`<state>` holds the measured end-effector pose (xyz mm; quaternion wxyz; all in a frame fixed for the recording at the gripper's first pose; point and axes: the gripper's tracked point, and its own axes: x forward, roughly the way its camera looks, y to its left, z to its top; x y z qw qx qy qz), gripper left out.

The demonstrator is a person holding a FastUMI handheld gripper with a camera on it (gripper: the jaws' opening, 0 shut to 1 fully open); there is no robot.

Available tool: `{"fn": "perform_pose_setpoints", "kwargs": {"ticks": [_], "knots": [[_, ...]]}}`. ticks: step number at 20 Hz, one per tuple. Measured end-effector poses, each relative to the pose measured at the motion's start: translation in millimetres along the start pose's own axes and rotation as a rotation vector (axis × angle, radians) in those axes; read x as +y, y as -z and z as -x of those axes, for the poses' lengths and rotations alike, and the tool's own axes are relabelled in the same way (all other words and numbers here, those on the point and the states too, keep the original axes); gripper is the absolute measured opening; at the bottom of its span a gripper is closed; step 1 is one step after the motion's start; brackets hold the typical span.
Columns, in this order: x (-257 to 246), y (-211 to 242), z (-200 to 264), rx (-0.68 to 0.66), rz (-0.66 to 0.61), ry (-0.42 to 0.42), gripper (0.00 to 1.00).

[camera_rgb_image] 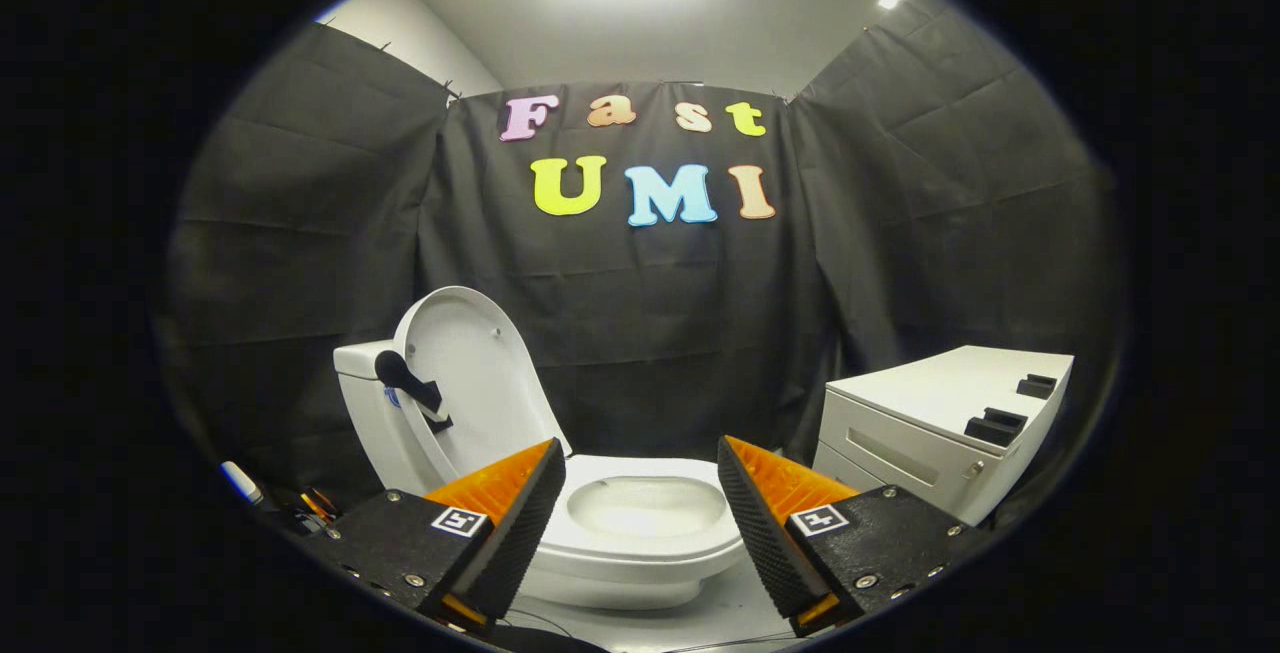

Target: Open the toilet lid.

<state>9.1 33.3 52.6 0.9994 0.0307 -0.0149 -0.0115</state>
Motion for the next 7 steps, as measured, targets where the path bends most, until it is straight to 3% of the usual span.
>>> {"fn": "perform_pose_setpoints", "kwargs": {"ticks": [7], "knots": [[2.5,1.5,0.2,0.000,-0.004,-0.002,0.94]]}}
